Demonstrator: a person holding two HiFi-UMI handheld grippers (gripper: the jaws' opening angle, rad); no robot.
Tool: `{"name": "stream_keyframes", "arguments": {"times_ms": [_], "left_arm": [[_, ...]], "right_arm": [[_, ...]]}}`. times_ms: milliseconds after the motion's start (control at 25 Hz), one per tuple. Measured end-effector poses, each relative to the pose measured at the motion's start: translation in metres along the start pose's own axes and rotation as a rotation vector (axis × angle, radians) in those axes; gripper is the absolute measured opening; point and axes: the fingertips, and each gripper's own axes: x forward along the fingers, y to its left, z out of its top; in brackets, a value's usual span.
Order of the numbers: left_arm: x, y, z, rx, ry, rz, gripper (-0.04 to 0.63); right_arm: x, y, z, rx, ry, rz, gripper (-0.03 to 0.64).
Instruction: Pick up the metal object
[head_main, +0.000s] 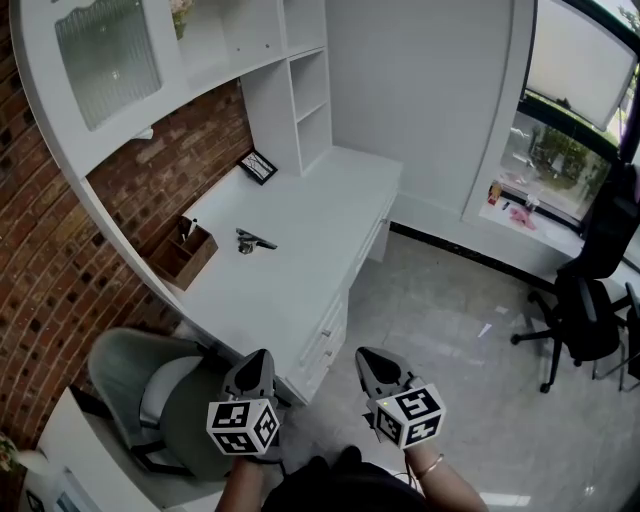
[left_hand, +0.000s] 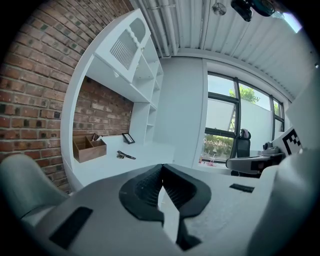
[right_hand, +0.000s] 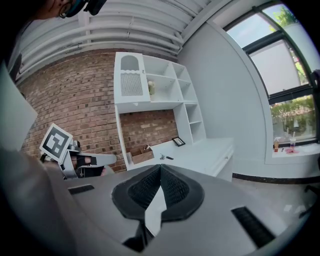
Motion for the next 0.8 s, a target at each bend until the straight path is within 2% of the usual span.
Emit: {"name": "stream_keyframes", "arguments": {"times_ms": [200, 400, 680, 800], "left_arm": [[0.013, -0.012, 0.006, 0.006, -0.006, 0.023, 0.011], [0.027, -0.007, 0.018, 0.004, -0.009, 0.047, 0.017], [0.054, 0.006, 0.023, -0.022, 0.003, 0.059, 0.138], [0.068, 0.018, 0.022, -0.043, 0.011, 0.072, 0.167]], "right_arm": [[-0.011, -0.015, 0.005, -0.013, -0.009, 0.021, 0.005], [-0.013, -0.031, 0.008, 0.020, -0.019, 0.023, 0.005], [0.005, -0.050, 0.009, 0.060, -0.020, 0.034, 0.005], [0.022, -0.050, 0.012, 0.066, -0.016, 0.058, 0.005]]}}
